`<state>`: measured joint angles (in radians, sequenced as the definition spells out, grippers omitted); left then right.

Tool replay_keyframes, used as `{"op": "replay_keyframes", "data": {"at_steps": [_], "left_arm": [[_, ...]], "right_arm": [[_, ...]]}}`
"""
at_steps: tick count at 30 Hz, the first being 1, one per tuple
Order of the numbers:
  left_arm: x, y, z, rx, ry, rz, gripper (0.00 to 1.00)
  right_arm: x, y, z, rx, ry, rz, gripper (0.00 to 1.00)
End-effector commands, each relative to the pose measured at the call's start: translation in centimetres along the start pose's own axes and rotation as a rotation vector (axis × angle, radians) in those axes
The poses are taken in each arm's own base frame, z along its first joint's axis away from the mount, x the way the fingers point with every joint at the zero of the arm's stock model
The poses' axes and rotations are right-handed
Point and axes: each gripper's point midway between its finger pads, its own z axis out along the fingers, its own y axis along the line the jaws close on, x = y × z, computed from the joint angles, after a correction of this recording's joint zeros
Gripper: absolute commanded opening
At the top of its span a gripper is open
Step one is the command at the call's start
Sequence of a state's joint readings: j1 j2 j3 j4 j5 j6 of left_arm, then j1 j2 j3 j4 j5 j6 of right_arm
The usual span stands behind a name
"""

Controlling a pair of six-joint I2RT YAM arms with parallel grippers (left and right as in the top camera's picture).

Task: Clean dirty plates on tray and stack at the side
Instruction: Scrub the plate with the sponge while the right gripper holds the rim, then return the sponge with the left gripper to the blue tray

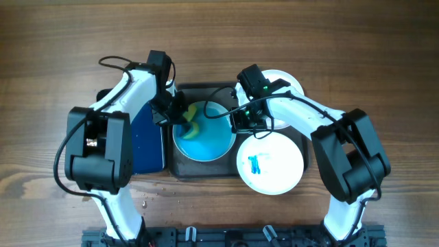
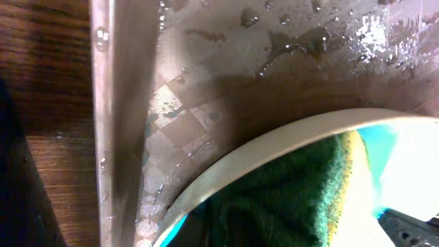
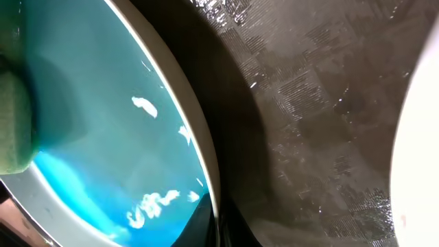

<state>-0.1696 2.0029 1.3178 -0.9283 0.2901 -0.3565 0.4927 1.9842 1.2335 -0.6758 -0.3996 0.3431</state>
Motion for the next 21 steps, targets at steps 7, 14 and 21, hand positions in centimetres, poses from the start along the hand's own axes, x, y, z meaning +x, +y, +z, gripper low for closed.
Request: {"op": "replay_keyframes", "data": {"at_steps": [7,14,21], "left_arm": [[-1.6,-2.8,-8.2,-0.174,-0.232,0.127,0.04],[-2.0,-2.2,-11.1,-0.155,-0.269,0.067,0.04],[-3.4,8.1,-15.3,-0.148,-0.287,-0.324,0.04]], "right_arm": [[0.8,-1.8,0.7,0.055,0.034,0.007,0.04],[0.8,-1.4,-0.3,0.057,0.04,-0.007,0.05],[-0.7,0.7,-4.1,0.046,-0.006,-0.056,0.05]]}}
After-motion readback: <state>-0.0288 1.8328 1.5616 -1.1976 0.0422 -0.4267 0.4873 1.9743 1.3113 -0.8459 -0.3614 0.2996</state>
